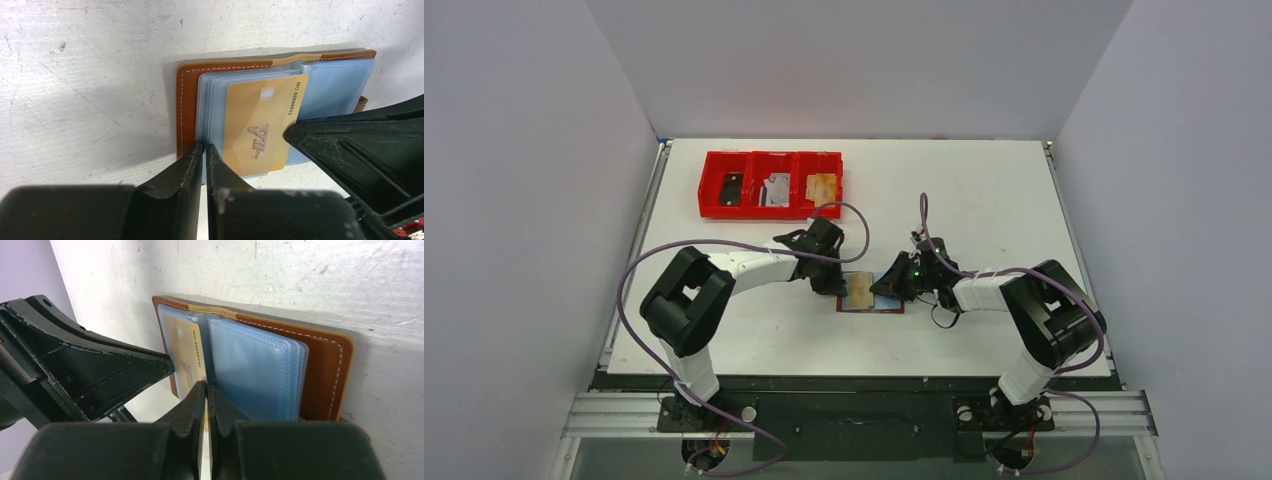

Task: Take the credit cards out of the card holder
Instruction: Remove the credit card from the card holder.

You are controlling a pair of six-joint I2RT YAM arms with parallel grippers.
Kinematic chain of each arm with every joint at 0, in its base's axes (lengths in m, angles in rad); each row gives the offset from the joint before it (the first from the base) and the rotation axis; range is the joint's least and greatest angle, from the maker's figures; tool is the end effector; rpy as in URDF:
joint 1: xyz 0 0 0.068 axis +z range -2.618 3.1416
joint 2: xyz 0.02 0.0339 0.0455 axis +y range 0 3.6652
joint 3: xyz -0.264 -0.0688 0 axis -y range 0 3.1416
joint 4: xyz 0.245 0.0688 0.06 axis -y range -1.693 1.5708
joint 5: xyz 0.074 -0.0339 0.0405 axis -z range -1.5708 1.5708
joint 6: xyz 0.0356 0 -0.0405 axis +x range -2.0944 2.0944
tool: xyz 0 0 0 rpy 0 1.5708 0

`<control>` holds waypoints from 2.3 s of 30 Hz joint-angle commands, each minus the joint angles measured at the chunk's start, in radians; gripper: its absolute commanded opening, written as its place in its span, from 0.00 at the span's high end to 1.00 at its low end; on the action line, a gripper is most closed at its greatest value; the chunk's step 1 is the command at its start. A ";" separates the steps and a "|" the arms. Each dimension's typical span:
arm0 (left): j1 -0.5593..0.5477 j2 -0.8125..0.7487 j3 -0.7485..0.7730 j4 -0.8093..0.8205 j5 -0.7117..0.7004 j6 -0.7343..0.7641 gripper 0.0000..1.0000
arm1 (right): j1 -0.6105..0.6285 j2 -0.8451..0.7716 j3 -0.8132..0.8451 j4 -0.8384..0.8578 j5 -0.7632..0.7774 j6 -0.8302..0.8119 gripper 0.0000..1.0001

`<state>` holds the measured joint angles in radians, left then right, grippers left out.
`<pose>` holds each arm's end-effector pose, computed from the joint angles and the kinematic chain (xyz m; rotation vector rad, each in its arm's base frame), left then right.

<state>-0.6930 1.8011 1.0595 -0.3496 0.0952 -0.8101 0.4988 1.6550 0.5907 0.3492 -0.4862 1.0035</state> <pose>0.2686 -0.2274 0.1522 -0.1313 2.7976 -0.5650 0.2495 0.1548 0.1223 0.3566 2.5357 1.2531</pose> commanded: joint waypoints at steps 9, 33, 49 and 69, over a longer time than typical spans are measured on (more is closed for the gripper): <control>-0.007 0.089 -0.063 -0.092 -0.086 0.009 0.97 | -0.033 -0.057 -0.007 -0.045 0.060 -0.058 1.00; -0.006 0.089 -0.056 -0.089 -0.086 0.004 0.97 | -0.095 -0.129 -0.036 -0.116 0.050 -0.114 1.00; -0.006 0.060 -0.031 -0.105 -0.086 0.002 0.97 | -0.124 -0.210 -0.037 -0.185 0.056 -0.131 1.00; 0.024 -0.144 0.128 -0.123 0.007 0.072 0.56 | -0.127 -0.269 0.043 -0.219 0.006 -0.089 1.00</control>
<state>-0.6914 1.7523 1.1286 -0.4767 0.0608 -0.7727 0.3790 1.4296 0.5884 0.1101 -0.4610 0.9005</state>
